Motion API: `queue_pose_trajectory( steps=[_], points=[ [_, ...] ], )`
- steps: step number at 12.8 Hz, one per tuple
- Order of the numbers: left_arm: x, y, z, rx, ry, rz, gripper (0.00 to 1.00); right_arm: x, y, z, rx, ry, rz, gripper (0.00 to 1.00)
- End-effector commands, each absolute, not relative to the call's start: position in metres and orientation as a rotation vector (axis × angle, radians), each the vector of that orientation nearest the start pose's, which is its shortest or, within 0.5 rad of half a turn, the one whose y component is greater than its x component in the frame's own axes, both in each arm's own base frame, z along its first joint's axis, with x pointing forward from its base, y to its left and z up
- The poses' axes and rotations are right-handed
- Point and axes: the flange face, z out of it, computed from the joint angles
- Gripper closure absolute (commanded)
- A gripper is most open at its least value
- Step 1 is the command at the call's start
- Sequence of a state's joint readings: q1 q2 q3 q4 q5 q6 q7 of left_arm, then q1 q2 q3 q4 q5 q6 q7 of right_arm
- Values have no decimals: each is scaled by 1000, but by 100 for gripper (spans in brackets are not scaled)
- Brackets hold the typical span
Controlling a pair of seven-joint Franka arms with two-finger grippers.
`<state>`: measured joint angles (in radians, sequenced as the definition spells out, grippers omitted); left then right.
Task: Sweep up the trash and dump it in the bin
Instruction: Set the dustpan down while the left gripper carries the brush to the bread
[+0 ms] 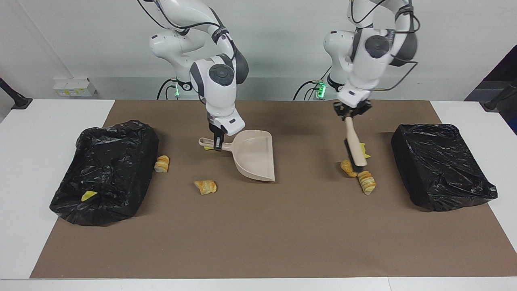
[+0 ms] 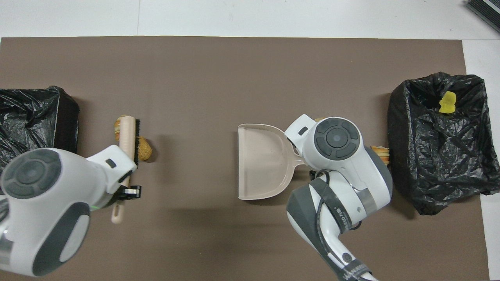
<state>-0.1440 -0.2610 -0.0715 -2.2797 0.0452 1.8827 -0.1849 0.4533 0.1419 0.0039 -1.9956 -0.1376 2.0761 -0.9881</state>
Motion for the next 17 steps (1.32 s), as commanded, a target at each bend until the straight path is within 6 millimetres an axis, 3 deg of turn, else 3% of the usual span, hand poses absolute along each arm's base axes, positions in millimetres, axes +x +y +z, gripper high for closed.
queue_pose_trajectory(
  steps=[1,3,4,8,10,13,15,17],
  points=[
    [455,-18,445,-3043,79,244,100,518,267,364,-2385,-2209,124,100],
    [452,19,441,-3046,29,278,100,512,285,354,-2383,-2216,121,100],
    [449,25,436,-3043,10,302,100,511,286,352,-2380,-2218,123,100],
    [429,17,391,-3029,-25,393,100,512,287,348,-2387,-2227,124,100],
    [427,6,381,-3028,-47,361,100,512,287,348,-2388,-2225,126,100],
    [437,-39,363,-3052,-67,337,100,511,289,349,-2384,-2230,123,100],
    [442,-76,366,-3112,-80,281,100,511,291,350,-2381,-2236,118,100],
    [436,-129,356,-3124,-41,270,100,510,295,349,-2390,-2230,117,100]
  ],
)
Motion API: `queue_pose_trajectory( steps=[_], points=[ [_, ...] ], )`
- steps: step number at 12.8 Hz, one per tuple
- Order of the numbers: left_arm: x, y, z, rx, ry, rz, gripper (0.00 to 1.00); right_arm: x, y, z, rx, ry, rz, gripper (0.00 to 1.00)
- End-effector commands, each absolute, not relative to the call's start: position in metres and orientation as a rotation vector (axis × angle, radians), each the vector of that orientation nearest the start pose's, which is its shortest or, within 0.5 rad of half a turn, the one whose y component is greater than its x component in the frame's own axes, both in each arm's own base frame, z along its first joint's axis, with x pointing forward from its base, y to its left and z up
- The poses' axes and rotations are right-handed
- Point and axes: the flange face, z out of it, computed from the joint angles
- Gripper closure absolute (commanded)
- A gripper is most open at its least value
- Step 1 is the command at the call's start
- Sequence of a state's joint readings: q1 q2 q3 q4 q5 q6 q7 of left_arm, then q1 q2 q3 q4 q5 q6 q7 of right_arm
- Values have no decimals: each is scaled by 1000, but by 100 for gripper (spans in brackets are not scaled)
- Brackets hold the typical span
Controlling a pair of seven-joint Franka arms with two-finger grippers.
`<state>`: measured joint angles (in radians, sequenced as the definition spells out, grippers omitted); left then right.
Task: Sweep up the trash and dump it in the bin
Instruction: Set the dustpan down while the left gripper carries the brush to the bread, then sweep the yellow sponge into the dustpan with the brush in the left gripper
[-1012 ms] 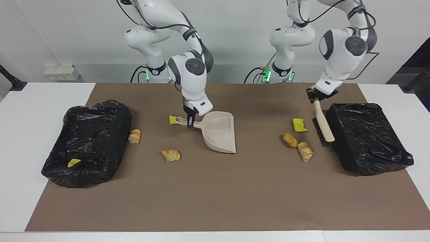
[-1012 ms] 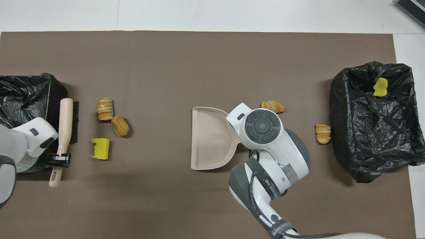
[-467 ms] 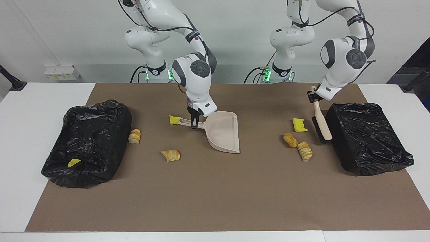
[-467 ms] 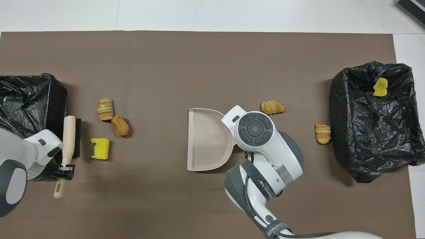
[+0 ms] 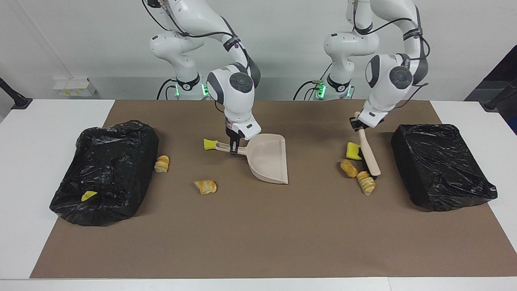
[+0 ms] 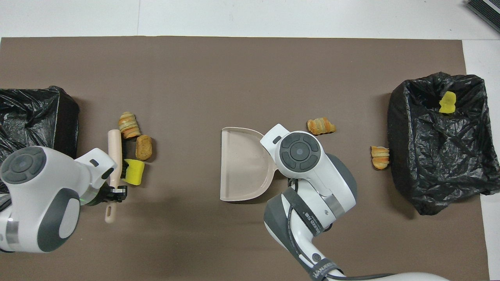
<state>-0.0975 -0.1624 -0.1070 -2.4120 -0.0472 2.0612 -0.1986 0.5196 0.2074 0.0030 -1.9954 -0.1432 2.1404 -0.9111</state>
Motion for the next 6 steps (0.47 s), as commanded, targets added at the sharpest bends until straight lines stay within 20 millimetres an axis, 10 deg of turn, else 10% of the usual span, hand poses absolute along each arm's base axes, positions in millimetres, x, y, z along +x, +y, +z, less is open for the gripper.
queue_pose_trajectory(
  steps=[1,6],
  points=[
    [431,-150,356,-3118,-24,266,100,510,296,348,-2403,-2216,117,100],
    [399,-250,369,-3223,94,259,100,509,300,345,-2405,-2214,116,100]
  ],
)
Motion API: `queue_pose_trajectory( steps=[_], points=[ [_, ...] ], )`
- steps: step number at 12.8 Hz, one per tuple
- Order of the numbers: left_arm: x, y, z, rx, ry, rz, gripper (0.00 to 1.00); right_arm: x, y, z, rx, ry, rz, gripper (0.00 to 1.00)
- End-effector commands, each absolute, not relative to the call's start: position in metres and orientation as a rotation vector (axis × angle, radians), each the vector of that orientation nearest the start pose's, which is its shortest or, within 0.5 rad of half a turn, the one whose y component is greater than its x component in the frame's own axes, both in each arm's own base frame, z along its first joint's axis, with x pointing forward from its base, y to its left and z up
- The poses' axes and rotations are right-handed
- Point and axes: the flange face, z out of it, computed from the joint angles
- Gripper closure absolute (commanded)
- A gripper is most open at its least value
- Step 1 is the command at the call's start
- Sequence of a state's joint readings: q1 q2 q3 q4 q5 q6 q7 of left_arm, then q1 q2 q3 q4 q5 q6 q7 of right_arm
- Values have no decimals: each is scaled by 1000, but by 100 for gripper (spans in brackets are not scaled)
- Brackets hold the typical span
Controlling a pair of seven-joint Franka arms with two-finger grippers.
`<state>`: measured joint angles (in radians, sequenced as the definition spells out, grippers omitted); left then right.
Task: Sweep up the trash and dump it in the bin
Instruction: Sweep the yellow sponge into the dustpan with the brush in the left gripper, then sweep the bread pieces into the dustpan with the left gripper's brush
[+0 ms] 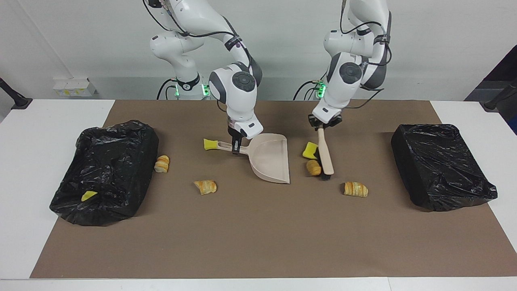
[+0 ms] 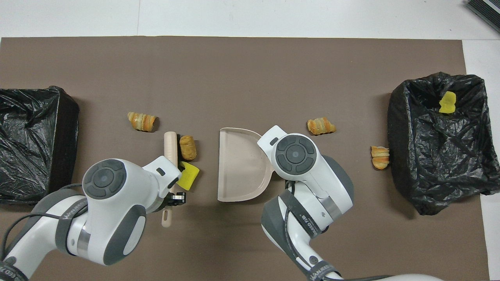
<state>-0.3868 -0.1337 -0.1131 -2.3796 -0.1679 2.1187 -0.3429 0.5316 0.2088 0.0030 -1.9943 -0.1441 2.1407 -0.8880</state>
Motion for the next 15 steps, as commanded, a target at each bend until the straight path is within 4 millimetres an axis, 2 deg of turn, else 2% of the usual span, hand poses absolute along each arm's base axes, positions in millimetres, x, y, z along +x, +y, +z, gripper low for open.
queue_pose_trajectory(
  steps=[1,2,5,7,8,9,10,12,15],
  points=[
    [392,-262,371,-3241,123,264,100,509,300,345,-2405,-2214,116,100],
    [389,-269,373,-3268,112,282,100,509,299,345,-2405,-2214,118,100],
    [399,-287,387,-3348,81,303,100,509,299,345,-2405,-2214,118,100],
    [406,-288,416,-3383,128,236,100,510,300,346,-2407,-2212,116,100],
    [407,-284,434,-3388,133,244,100,512,300,348,-2410,-2211,109,100],
    [410,-279,444,-3379,132,285,100,513,301,349,-2411,-2211,106,100],
    [419,-266,447,-3359,103,311,100,513,301,348,-2410,-2211,109,100],
    [442,-240,449,-3225,185,191,100,514,301,348,-2412,-2209,108,100],
    [494,-163,449,-3057,307,107,100,514,301,348,-2419,-2202,105,100]
  ],
)
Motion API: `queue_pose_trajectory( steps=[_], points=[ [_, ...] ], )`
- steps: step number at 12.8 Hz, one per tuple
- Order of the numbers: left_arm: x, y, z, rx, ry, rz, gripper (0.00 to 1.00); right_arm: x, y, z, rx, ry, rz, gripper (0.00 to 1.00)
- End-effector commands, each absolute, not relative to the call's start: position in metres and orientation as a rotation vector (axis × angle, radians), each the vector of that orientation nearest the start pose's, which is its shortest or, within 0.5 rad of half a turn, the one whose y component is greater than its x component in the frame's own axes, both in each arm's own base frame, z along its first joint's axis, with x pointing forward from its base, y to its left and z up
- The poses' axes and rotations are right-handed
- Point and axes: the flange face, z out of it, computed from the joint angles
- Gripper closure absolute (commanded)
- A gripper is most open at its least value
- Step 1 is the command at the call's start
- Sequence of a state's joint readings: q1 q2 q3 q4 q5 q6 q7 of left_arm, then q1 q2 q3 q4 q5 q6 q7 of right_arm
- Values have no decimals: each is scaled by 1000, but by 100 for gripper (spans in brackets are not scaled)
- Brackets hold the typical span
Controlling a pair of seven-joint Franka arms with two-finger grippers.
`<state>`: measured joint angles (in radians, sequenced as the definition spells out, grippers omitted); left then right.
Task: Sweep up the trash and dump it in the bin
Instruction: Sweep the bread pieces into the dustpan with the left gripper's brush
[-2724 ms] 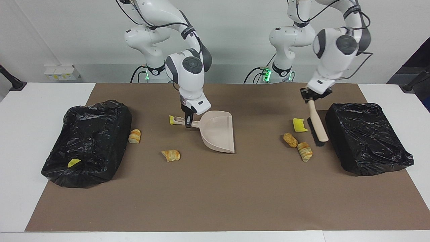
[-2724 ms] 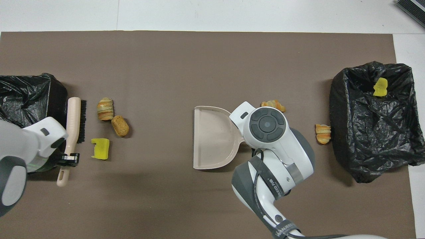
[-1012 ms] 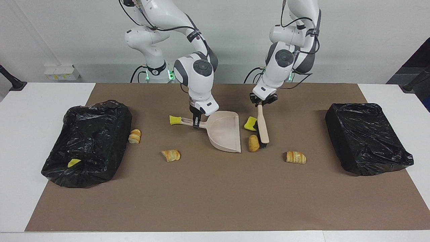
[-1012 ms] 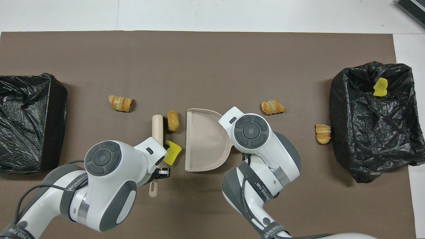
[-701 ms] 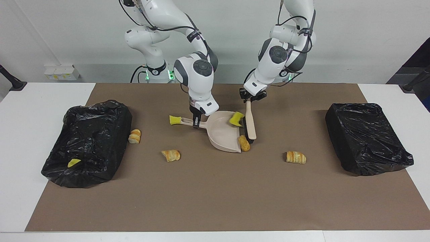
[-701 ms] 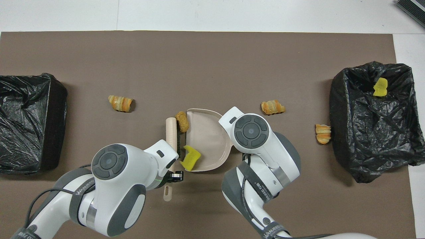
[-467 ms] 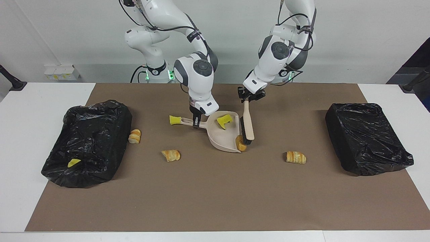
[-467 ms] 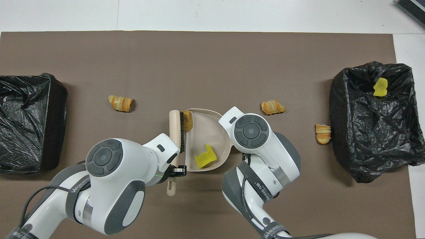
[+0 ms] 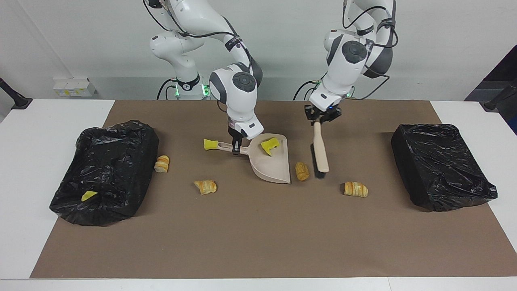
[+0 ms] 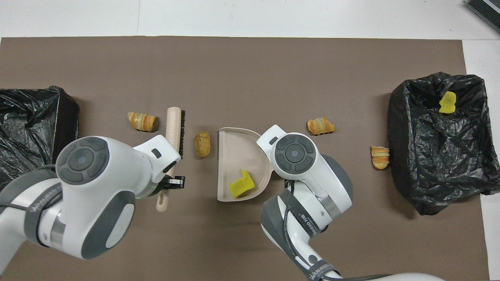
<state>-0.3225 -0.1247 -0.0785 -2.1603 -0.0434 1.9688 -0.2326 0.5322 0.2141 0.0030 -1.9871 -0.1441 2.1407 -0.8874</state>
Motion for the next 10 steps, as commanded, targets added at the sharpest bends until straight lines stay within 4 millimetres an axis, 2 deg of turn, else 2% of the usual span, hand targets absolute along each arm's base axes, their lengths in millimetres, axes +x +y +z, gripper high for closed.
queue_pose_trajectory(
  steps=[1,3,5,6,8,10],
  points=[
    [513,-136,450,-3011,301,92,100,514,301,348,-2419,-2202,105,100],
    [545,-105,424,-2907,350,113,100,514,301,348,-2419,-2201,108,100],
    [568,-47,414,-2875,425,119,100,514,301,348,-2419,-2201,108,100],
    [575,-33,407,-2874,451,83,100,514,301,348,-2419,-2201,110,100],
    [583,-36,378,-2883,470,77,100,514,301,348,-2419,-2201,108,100],
    [566,-51,361,-2878,515,126,100,514,301,347,-2419,-2201,110,100]
  ],
)
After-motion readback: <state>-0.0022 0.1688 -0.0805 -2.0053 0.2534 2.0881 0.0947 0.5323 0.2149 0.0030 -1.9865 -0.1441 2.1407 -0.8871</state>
